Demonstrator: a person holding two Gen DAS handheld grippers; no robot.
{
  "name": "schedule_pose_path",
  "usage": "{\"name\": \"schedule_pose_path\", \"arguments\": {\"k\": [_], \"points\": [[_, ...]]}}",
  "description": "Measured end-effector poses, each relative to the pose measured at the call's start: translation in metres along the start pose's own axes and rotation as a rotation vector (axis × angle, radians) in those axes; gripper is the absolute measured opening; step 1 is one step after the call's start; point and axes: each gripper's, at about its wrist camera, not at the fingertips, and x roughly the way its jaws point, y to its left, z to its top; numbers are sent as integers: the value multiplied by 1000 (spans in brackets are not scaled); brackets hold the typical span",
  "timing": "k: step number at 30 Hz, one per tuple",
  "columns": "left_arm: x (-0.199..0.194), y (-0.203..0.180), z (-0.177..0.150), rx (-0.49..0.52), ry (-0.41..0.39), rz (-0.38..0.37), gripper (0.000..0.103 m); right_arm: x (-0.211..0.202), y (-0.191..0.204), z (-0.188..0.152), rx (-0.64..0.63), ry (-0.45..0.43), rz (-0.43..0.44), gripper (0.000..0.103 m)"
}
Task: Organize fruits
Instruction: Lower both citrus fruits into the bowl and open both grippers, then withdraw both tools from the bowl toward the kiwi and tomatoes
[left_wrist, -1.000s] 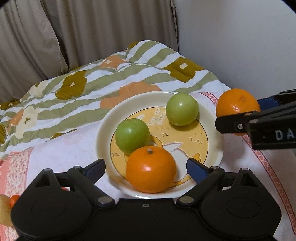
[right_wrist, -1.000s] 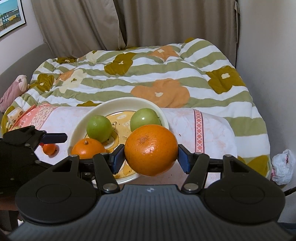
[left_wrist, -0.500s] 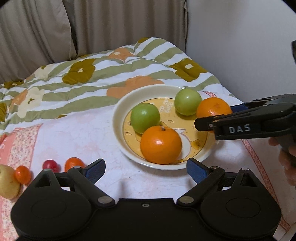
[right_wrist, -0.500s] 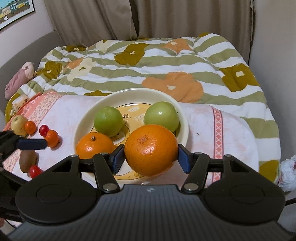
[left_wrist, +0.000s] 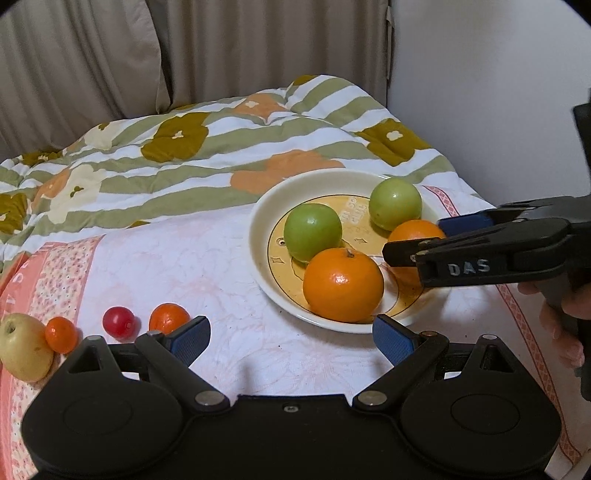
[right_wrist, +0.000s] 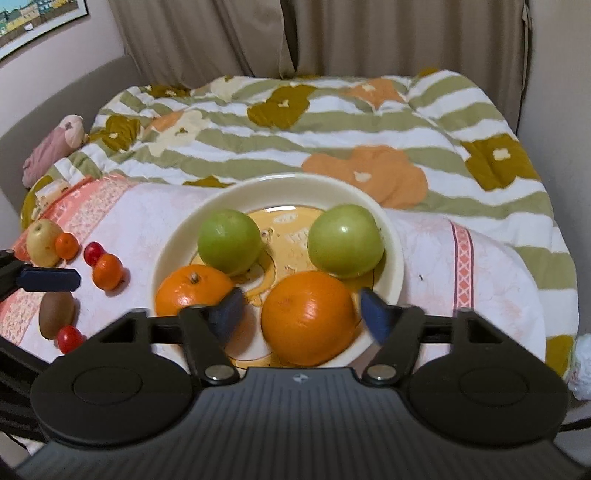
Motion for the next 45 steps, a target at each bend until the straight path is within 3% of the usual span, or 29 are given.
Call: {"name": "schedule_pose_path", "arguments": {"k": [18, 24, 33, 45], "points": [[-45, -10, 0, -1, -84, 21, 97, -63, 7, 0, 14, -63, -71, 103], [-70, -7, -3, 15, -127, 62, 97, -91, 16, -1, 16, -83, -92, 103], [-103, 15, -26, -27, -196, 63, 99, -118, 32, -6, 63, -108, -102, 103], [-131, 55, -50, -7, -218, 53, 99, -145, 83, -14, 117, -160, -144, 103]]}}
